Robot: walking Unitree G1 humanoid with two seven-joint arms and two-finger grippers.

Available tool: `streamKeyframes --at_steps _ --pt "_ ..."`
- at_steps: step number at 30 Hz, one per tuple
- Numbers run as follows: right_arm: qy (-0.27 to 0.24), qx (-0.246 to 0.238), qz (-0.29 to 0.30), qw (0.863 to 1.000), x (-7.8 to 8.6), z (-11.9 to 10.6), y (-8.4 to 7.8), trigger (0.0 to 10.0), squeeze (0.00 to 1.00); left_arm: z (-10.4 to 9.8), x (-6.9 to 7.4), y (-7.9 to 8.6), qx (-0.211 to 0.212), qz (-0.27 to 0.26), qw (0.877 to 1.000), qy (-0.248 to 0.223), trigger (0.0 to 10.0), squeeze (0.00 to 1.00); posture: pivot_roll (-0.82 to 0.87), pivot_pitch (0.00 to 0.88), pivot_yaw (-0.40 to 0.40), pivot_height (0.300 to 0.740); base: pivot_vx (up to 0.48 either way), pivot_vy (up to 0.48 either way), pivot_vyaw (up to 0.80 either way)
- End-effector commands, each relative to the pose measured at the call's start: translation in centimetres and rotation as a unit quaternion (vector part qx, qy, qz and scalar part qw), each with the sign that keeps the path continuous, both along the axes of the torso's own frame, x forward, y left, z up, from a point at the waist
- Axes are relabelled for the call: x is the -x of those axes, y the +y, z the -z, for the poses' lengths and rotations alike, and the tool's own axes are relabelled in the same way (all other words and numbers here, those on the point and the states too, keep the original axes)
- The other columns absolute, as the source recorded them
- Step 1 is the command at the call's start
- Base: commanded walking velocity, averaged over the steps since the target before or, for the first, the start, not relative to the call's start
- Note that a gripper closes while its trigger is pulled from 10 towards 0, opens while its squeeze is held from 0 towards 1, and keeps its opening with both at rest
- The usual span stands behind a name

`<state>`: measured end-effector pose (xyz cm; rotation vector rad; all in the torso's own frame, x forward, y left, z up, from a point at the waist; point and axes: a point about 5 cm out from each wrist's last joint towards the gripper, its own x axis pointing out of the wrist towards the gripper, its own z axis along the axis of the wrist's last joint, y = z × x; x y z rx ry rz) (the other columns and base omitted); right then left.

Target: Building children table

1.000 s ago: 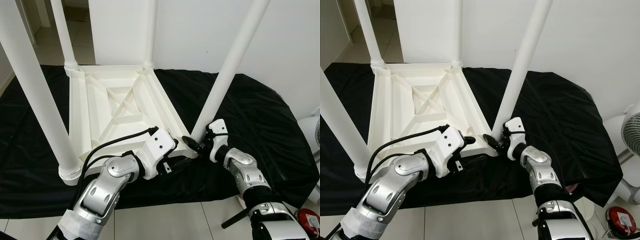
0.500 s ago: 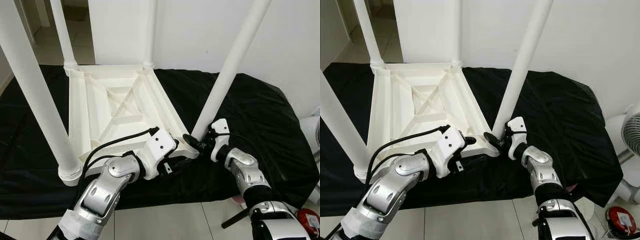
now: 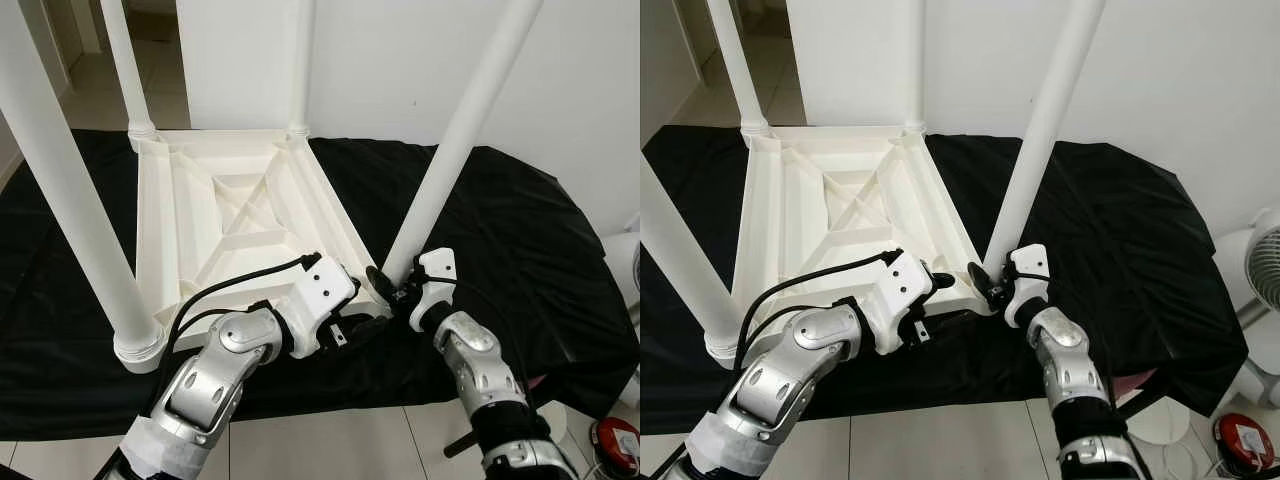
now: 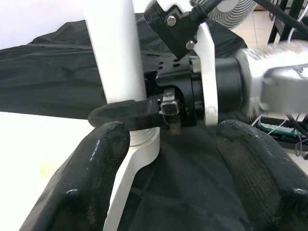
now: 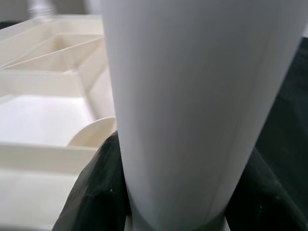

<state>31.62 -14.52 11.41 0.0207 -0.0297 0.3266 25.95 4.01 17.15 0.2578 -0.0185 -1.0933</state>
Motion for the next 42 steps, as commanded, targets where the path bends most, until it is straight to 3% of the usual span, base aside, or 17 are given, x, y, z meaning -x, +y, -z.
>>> streamKeyframes --at_steps 1,6,12,15,17,24,31,32,33,34,42 --pt "0.034 0.006 0.052 0.998 0.5 1.0 -0.4 10.0 0.00 0.1 -0.1 -0.2 -0.001 -0.008 1.000 -0.003 10.0 0.00 -0.02 0.000 -0.097 0.740 0.000 0.000 0.00" --pt "0.025 0.019 0.132 0.991 1.7 0.8 0.4 10.0 0.00 0.1 -0.1 -0.3 0.000 -0.006 1.000 -0.002 10.0 0.00 -0.02 0.000 -0.099 0.740 0.000 0.000 0.00" --pt "0.033 0.010 0.151 0.988 2.9 0.7 2.1 10.0 0.00 0.1 -0.1 -0.4 0.000 -0.005 1.000 -0.002 10.0 0.00 -0.03 0.000 -0.099 0.740 0.000 0.000 0.00" --pt "0.036 0.008 0.168 0.985 3.1 0.3 1.7 10.0 0.00 0.2 -0.1 -0.4 0.001 -0.003 1.000 -0.002 10.0 0.00 -0.03 0.000 -0.099 0.740 0.000 0.000 0.00" --pt "0.035 -0.001 0.172 0.984 3.2 0.1 1.3 10.0 1.00 0.2 0.0 -0.4 0.000 -0.001 1.000 -0.002 10.0 0.00 -0.03 0.000 -0.099 0.740 0.000 0.000 0.00" --pt "0.029 -0.009 0.167 0.985 3.4 -0.1 1.1 10.0 1.00 0.2 0.0 -0.4 -0.001 -0.001 1.000 -0.002 10.0 0.00 -0.03 0.000 -0.101 0.740 0.000 0.000 0.00" --pt "0.050 0.013 0.131 0.990 3.2 1.0 -1.1 10.0 1.00 0.2 -0.1 -0.4 0.000 -0.003 1.000 -0.004 10.0 0.00 -0.03 0.000 -0.104 0.740 0.000 0.000 0.00" --pt "0.057 0.016 0.112 0.992 3.0 1.3 -1.6 10.0 0.62 0.1 -0.1 -0.4 0.000 -0.003 1.000 -0.004 10.0 0.00 -0.03 0.000 -0.104 0.740 0.000 0.000 0.00" --pt "0.057 0.016 0.112 0.992 3.0 1.3 -1.6 10.0 0.62 0.1 -0.1 -0.4 0.000 -0.003 1.000 -0.004 10.0 0.00 -0.03 0.000 -0.104 0.740 0.000 0.000 0.00" --pt "0.052 0.018 0.080 0.995 2.9 1.4 -1.8 10.0 0.00 0.1 -0.1 -0.3 0.000 -0.004 1.000 -0.004 10.0 0.00 -0.03 0.000 -0.103 0.740 0.000 0.000 0.00" --pt "0.017 0.048 -0.032 0.998 2.1 0.2 -1.8 10.0 0.00 0.1 -0.2 -0.3 -0.001 -0.005 1.000 -0.006 10.0 0.00 -0.02 0.000 -0.104 0.740 0.000 0.000 0.00"
